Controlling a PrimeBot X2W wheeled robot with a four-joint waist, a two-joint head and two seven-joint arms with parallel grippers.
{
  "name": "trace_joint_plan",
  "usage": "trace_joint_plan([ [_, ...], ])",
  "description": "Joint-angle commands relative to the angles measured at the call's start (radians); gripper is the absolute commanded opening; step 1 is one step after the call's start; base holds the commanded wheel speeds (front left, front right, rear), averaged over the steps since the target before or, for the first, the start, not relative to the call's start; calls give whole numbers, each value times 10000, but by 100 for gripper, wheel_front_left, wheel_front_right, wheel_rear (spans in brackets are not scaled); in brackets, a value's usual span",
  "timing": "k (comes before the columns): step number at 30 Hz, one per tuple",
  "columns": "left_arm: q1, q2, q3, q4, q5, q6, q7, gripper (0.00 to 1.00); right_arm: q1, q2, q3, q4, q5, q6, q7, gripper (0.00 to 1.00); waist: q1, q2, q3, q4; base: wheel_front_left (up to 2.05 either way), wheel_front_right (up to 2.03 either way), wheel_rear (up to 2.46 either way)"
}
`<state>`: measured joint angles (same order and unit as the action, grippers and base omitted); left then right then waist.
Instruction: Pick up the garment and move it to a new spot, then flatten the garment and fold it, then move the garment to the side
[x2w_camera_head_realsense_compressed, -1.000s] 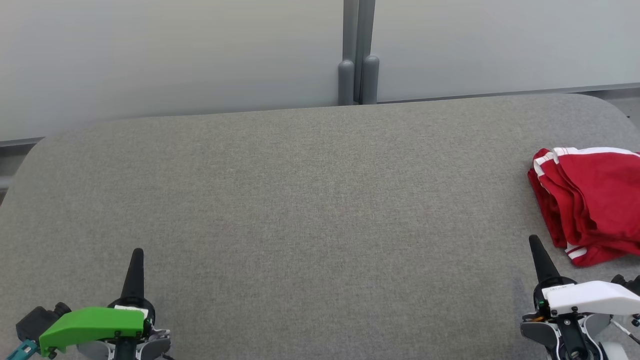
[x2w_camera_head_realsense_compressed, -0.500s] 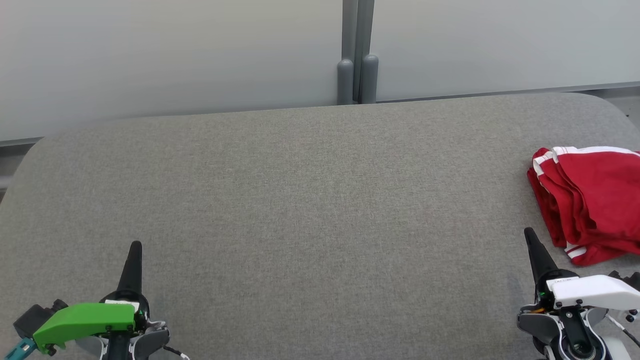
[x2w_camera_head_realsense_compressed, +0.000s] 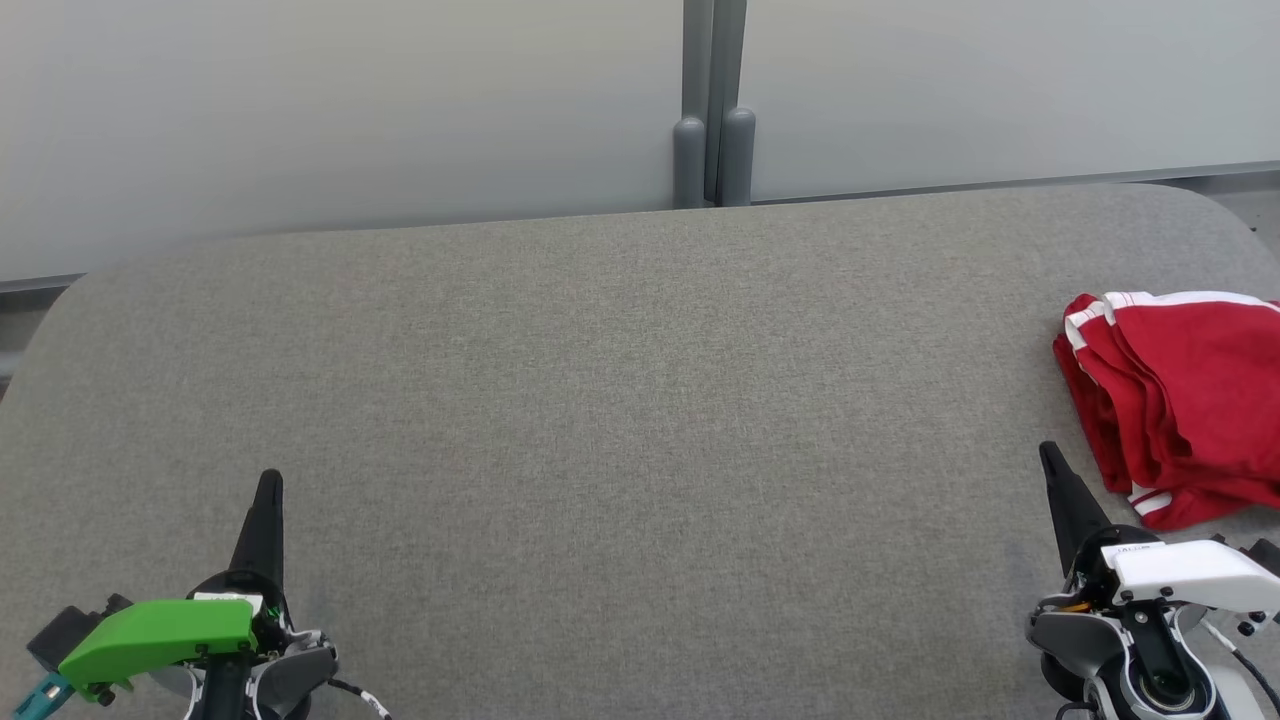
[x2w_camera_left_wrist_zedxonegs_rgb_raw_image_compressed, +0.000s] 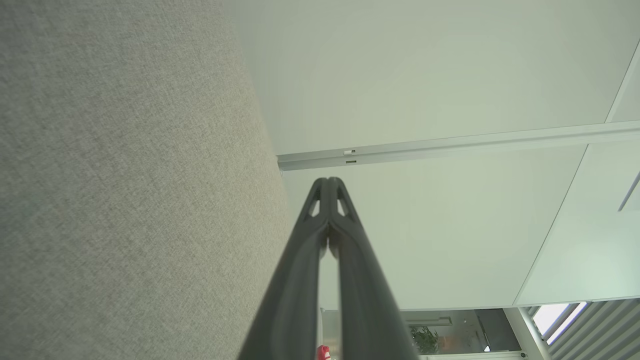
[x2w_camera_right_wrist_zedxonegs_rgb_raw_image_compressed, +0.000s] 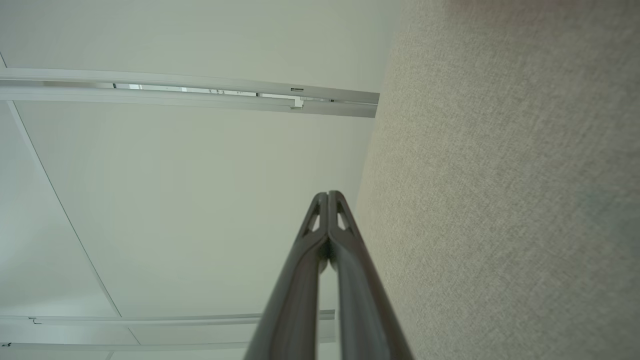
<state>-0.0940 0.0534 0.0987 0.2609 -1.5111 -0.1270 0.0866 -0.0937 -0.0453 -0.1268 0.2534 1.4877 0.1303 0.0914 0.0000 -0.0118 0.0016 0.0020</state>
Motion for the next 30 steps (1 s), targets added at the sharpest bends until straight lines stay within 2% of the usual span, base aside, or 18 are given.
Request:
trace_joint_plan([
  [1, -212, -2, 68, -63, -251, -48, 75, 0, -140, -65, 17, -54, 273, 7, 67, 0, 0, 106, 1, -2, 0, 0, 0],
  [14, -294, -43, 149, -109, -1067, -64, 278, 0, -258, -75, 90, -58, 1312, 7, 309, 0, 0, 118, 17, -20, 0, 0, 0],
  [30, -269, -38, 142, -106, -1015, -64, 277, 0, -256, -74, 87, -56, 1268, 7, 287, 0, 0, 118, 17, -20, 0, 0, 0],
])
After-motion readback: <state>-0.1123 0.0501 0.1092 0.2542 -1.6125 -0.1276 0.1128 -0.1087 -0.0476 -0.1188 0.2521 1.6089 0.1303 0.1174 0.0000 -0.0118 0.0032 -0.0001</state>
